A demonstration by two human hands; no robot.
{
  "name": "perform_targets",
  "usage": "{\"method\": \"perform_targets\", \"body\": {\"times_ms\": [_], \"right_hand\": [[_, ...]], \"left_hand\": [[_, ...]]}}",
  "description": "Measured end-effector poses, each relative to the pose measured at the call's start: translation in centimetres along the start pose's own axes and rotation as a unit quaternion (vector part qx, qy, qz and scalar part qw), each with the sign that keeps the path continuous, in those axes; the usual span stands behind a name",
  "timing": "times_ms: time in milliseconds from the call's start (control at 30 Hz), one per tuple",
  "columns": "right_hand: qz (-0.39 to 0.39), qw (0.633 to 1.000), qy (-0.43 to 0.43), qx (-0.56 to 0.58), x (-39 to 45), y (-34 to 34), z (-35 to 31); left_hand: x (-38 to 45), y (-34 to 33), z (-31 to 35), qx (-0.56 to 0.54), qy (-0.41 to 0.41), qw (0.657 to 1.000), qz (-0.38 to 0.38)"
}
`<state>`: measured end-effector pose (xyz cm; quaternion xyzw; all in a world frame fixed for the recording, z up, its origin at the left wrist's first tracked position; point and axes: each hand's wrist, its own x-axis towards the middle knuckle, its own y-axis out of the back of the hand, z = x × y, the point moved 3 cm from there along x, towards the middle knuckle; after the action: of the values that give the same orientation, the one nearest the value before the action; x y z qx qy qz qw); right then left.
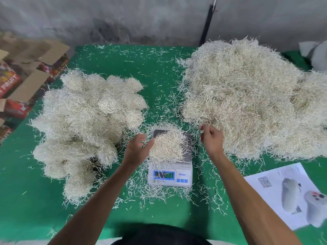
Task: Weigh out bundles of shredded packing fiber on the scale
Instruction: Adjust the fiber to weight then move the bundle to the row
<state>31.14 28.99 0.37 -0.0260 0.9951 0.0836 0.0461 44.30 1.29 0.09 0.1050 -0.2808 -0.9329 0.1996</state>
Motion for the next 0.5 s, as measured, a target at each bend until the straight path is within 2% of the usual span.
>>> {"method": "perform_targets", "body": {"times_ms": [133, 200, 267, 367, 433, 500], "right_hand": [[-0.007, 1.0, -0.006, -0.015, -0.3, -0.4, 0.6], [-0.01, 0.999, 0.002, -0.041, -0.4, -0.9, 0.9], [-0.031, 0.996, 0.014, -0.087, -0.6, -2.3, 1.1], [-0.097, 0.99, 0.024, -0.101, -2.0, -6.0, 1.4], [-0.138, 0.984, 0.044, -0.101, -3.6, -9.2, 1.8], [-0.168, 0.981, 0.023, -0.092, -5.5, -12.7, 1.9]], "left_hand": [[-0.3, 0.1, -0.6, -0.01, 0.025, 1.0, -0.007], [-0.3, -0.1, -1.0, 0.0, 0.044, 0.999, 0.012], [-0.6, -0.6, -0.8, -0.045, 0.081, 0.995, 0.035], [-1.1, -2.1, -1.2, -0.154, 0.215, 0.964, 0.011], [-1.8, -3.0, -1.0, -0.22, 0.254, 0.941, -0.027], [-2.3, -3.7, -0.1, -0.277, 0.292, 0.915, -0.046]]}}
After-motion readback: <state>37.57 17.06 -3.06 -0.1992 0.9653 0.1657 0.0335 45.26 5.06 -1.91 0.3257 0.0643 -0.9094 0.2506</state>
